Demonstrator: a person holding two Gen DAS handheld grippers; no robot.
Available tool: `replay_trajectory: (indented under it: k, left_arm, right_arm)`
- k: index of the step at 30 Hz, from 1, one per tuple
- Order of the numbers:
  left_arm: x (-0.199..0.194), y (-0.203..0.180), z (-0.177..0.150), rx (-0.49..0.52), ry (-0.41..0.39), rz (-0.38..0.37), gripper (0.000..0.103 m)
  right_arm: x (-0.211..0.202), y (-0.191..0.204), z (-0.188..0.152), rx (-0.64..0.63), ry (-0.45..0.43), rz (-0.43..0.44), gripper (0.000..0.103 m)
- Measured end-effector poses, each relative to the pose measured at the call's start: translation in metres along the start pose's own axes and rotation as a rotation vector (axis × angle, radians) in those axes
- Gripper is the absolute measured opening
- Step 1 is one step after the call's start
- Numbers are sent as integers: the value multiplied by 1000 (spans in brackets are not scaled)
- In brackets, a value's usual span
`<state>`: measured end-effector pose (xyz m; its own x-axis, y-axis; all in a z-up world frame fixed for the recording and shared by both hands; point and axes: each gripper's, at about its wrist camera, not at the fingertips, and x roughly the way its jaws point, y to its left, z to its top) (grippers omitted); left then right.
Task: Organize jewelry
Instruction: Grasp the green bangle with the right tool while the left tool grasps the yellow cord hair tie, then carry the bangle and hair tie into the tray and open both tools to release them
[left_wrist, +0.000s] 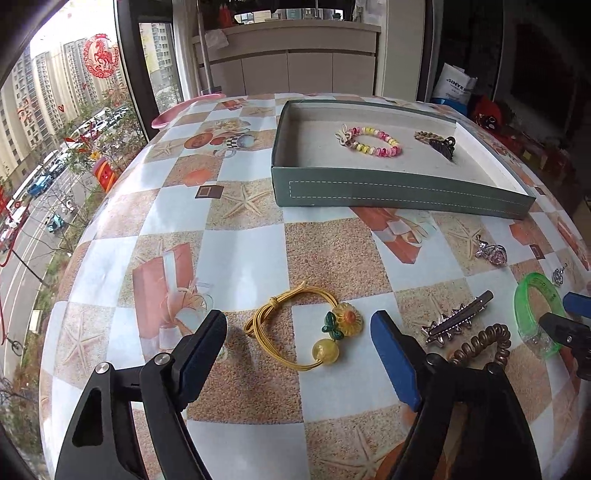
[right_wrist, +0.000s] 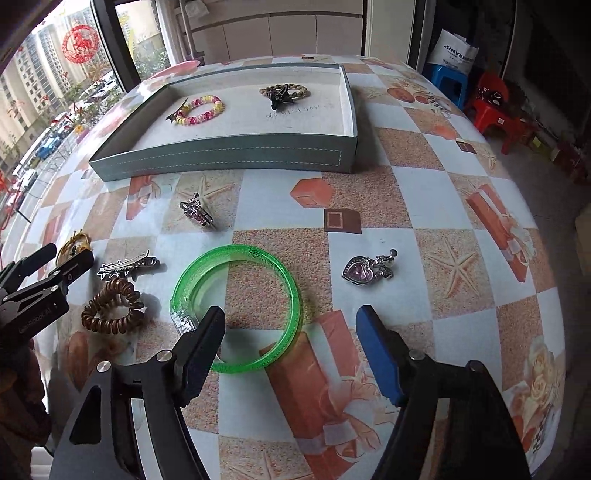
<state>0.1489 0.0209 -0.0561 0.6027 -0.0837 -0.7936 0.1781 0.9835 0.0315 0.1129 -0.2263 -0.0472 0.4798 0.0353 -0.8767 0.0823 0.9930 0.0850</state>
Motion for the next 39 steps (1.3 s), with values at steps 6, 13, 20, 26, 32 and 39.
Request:
replay_trajectory:
  k: [6,13,20,26,32,39]
  left_arm:
    - [-3,-6,-1,24,-8,-16,74]
    - [-6,-11,-2,42,-19,-35,32]
    - [-11,-7,-6,19,-19,-63,26]
    - [-23,2,-10,-28,-28,-101,26]
    - [-37,4,-7,-31,-54,-118,26]
    - [-58,-1,6,-26,-109,-137,26]
  right_arm:
    - [-1,9,-3,-56,-11,-27,62]
    - [-4,15,-4,-83,-13,-13,43]
    - [-7,12,-7,-72,-21,24,7]
    - [-10,3,-10,-38,-19,77,7]
    - [-20,-5,-9,-19,-33,121,7]
    - [-37,-13,3,14,-56,181,7]
